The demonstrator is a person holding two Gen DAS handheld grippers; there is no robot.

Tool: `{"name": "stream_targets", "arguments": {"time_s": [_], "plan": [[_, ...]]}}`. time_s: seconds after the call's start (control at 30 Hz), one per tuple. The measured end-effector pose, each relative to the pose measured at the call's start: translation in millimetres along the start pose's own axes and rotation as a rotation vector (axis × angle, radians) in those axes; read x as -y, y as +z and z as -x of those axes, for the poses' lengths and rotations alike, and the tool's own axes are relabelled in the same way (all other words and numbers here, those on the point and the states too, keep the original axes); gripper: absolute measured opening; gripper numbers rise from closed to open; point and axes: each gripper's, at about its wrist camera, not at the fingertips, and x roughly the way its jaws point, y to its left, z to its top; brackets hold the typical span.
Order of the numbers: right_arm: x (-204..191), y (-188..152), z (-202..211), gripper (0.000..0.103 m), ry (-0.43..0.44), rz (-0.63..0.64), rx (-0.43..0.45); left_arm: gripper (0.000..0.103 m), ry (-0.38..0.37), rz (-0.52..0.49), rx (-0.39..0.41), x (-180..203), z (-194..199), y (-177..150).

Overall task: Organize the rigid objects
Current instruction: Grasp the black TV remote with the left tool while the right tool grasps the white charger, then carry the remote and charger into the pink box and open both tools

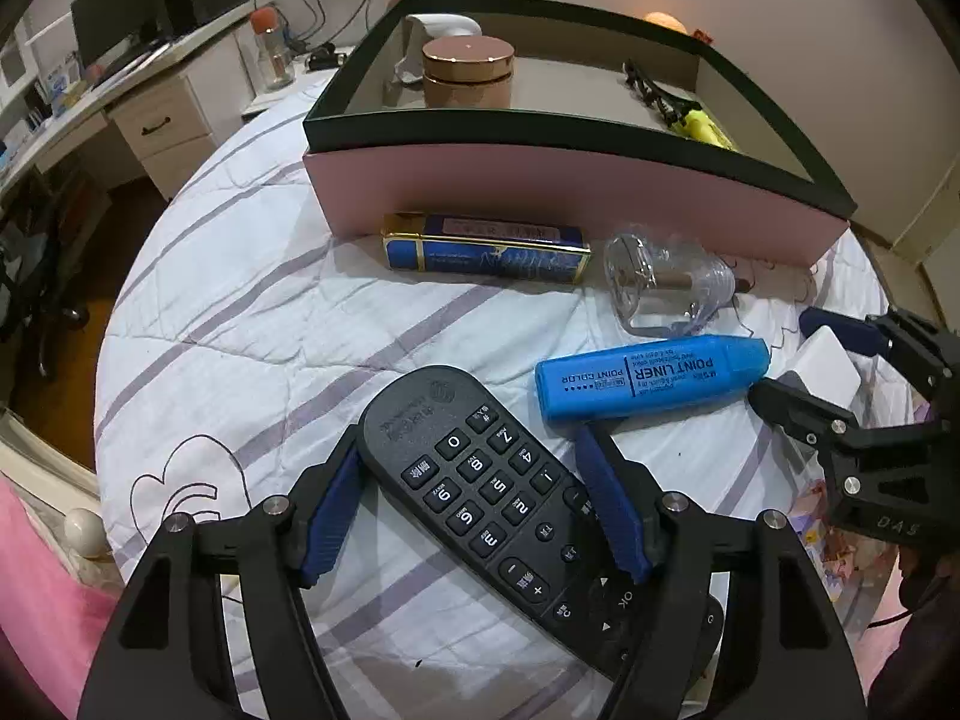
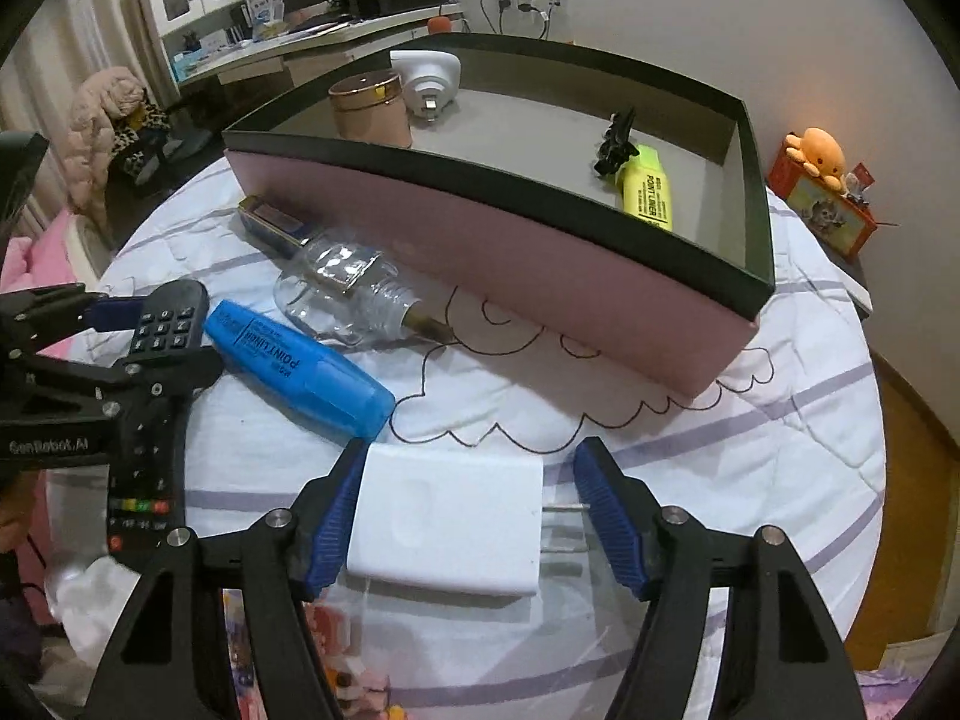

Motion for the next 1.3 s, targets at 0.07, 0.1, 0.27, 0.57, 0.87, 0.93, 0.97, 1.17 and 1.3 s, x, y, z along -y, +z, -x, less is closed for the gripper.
{"name": "stream_targets", "arguments": {"time_s": [0.07,0.1,0.27,0.57,0.87,0.93,0.97,1.17,1.3], "plan": [[0.9,0.7,0.4,0.072,0.003,-0.008,-0.005,0.098,-0.018,-0.009,-0.056,3.6,-13.3,2.0],[1.1,0.5,0.7,0.072,0.004,-0.009,-0.006,0.103,-0.027,-0.022,-0.085,5.3,-13.6,-1.6],[0.3,-1.2,1.0,0.072,0.0,-0.001,0.002,0.103,0.047,0.037,-0.18,9.8,-17.9,0.4],[4.9,-1.0,2.9,0.073,0.039,-0.011,0.011,0.049,0.032,0.123,-0.119,-1.3,4.1,-10.9],[2.2,-0.3,2.2,0.073,0.023,-0.019,0.012,0.015,-0.123,0.162,-0.117,-26.4,9.9,-14.8],[2.3,0.2,2.1,0.073,0.021,-0.026,0.008,0.015,-0.12,0.156,-0.117,-27.1,9.8,-15.1],[2.6,0.5,2.0,0.073,0.02,-0.032,0.006,0.015,-0.119,0.151,-0.116,-27.0,10.1,-15.2],[4.5,-0.4,4.2,0.067,0.009,-0.058,0.008,0.015,-0.123,0.147,-0.117,-22.3,9.2,-10.9],[3.4,0.3,5.3,0.067,0.008,-0.051,0.004,0.016,-0.113,0.134,-0.116,-14.8,8.4,-15.3]]}}
